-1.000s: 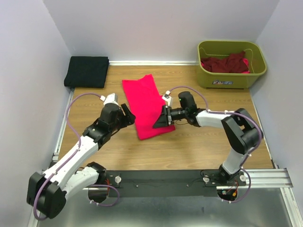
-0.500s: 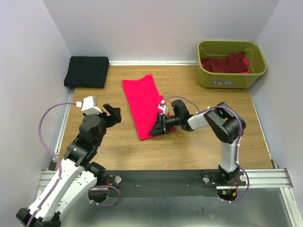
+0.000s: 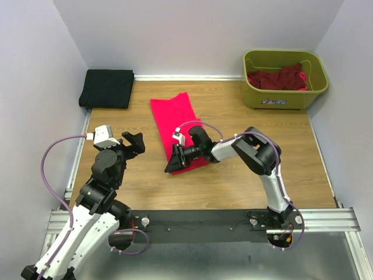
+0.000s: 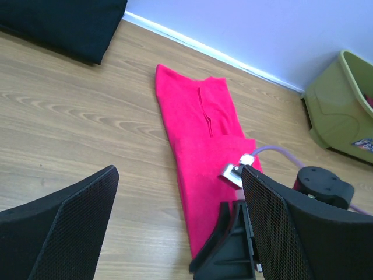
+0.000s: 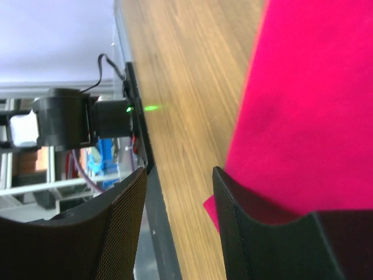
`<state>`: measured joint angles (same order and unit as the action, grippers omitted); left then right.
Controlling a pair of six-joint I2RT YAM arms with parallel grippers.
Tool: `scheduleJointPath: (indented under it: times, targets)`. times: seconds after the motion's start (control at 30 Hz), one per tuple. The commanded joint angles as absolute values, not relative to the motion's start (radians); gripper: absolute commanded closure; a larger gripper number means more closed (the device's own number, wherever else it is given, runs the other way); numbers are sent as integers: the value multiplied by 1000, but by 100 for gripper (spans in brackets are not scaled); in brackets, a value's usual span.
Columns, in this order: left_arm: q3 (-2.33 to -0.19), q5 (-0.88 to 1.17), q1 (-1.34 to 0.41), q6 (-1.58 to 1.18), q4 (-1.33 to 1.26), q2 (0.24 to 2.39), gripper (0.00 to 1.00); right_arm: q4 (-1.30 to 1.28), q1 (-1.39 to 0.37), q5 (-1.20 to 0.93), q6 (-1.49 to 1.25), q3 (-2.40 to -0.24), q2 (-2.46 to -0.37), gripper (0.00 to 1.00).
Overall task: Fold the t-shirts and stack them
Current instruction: Fold the tshirt
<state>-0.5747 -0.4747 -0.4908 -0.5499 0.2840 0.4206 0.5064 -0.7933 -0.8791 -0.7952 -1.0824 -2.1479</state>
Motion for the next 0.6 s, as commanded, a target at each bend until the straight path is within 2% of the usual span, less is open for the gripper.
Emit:
scheduleJointPath:
  times: [0.0, 0.13, 0.23, 0.37, 0.57]
  targets:
    - [-555, -491, -486, -515, 241, 420, 6, 486, -808, -867, -802, -1063, -2212, 42]
    - [-534, -451, -485, -494, 198, 399, 6, 416, -804, -844, -763, -1060, -2111, 42]
    - [-528, -416, -485, -492, 186, 409, 6, 238, -784, -752, -646, -1080, -1986, 40]
    - [-534, -361, -486, -505, 190, 466, 6, 149, -688, -649, -588, -1013, -1815, 39]
    - [-541, -164, -486, -595, 213, 590, 6, -273, -629, -242, -448, -1012, -1605, 33]
